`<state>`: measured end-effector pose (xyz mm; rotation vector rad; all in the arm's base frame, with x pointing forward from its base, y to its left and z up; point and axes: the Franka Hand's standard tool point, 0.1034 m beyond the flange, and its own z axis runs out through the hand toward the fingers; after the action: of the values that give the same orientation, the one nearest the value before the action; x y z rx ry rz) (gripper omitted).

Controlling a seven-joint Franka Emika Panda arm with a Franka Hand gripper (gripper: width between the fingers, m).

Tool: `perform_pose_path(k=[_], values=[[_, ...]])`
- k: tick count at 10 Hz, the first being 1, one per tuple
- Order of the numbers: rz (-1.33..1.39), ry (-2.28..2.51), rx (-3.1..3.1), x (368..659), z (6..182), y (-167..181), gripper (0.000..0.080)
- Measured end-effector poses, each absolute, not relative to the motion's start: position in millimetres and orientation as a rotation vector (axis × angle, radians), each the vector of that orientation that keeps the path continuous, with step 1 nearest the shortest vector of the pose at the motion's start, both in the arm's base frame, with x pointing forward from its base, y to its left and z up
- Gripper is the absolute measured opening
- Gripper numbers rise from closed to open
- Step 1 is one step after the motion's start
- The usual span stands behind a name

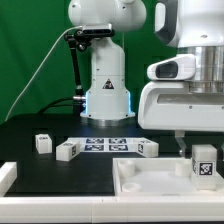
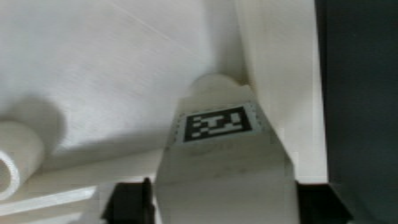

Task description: Assemble one leg

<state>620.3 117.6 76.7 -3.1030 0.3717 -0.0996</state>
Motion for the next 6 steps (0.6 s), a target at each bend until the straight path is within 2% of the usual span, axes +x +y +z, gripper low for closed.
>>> perform_pose_path(k=[1, 3, 6], values=[[-0.099, 0.401, -3.099, 620.2, 76.6, 117.8, 0.0291], [-0.095, 0.459, -3.082, 620.3, 76.2, 115.6, 0.0291], [-0.099, 1.085, -2.874, 619.5, 74.9, 116.1, 0.0291]])
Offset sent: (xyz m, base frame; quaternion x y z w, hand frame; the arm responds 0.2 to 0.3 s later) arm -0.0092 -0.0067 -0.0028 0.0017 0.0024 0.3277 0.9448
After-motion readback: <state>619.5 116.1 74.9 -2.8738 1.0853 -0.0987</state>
